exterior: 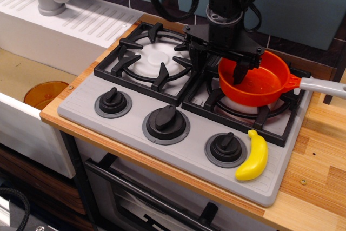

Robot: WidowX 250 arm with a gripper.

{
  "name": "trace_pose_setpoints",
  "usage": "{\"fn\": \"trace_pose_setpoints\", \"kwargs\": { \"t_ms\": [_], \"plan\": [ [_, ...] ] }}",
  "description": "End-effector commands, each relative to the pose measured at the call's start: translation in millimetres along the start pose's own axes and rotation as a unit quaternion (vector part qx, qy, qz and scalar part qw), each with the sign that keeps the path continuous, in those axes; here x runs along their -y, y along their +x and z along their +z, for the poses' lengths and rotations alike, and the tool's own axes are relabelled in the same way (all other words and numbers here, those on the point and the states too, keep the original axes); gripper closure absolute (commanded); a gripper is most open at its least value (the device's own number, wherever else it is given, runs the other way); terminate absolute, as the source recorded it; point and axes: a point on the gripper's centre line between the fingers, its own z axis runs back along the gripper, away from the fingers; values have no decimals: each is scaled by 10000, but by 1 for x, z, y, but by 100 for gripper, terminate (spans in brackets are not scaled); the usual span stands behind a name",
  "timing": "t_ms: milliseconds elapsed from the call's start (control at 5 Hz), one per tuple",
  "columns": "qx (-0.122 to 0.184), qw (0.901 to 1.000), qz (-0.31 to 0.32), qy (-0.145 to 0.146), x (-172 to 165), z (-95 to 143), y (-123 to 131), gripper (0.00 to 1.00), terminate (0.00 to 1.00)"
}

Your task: End effector transition from pot or pan to object

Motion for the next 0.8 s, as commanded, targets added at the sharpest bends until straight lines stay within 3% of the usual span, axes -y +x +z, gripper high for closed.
{"fn": "trace_pose_setpoints", "kwargs": {
  "t_ms": [0,600],
  "plan": [
    [0,10000,0,0,0,0,0,0,0],
    [73,9999,3,-81,2,46,18,0,0]
  ]
}}
